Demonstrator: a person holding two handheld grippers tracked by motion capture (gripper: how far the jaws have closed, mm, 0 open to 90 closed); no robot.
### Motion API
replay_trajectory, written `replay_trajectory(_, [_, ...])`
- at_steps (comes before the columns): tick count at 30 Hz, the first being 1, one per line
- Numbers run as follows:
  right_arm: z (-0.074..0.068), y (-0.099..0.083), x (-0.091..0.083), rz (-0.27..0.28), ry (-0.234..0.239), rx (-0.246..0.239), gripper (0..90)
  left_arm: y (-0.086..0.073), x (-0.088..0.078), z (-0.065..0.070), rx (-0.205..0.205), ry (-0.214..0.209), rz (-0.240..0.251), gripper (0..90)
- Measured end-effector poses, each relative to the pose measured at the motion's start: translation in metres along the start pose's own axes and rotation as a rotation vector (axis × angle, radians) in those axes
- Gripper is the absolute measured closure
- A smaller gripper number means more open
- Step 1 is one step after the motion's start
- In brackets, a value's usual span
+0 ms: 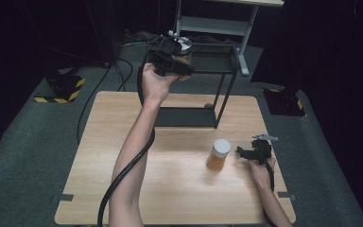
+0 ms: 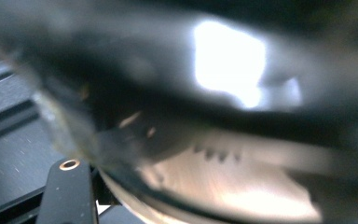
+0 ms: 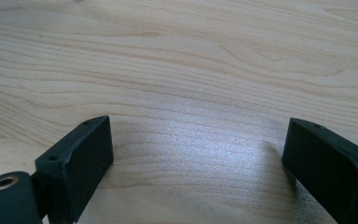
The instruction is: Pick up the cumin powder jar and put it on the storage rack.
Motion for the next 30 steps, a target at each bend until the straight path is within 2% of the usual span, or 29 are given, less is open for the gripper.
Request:
replay_trajectory(4, [0.0, 0.0, 0.0, 0.002, 0.001, -0.003, 8.8, 0.008, 0.013, -0.001, -0.031, 0.034, -0.006, 31.2])
replay_trajectory(7, [0.0, 0.0, 0.0, 0.002, 0.002, -0.003, 8.9, 0.015, 0.022, 0.0, -0.036, 0.073, -0.029, 31.3])
replay_trajectory(13, [0.0, 0.0, 0.0, 0.001, 0.005, -0.004, 9.3, 0.024, 0.038, -0.005, -0.072, 0.106, -0.053, 31.2])
replay_trajectory(21, [0.0, 0.0, 0.0, 0.001, 0.005, -0.005, 9.4, 0.027, 0.052, -0.009, -0.091, 0.121, -0.08, 31.2])
replay_trajectory(30, [0.0, 0.0, 0.0, 0.001, 0.005, -0.006, 9.3, 0.025, 0.056, -0.013, -0.108, 0.119, -0.067, 31.0])
Point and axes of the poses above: each handheld gripper's, and its own axes: x roughly forward along the jaws, y roughly out of its top, z roughly to its right, the point moved 2 cm from there along x, roughly forward along the jaws, and after that the axes turned 2 degrees about -z, right-handed, at the moved point
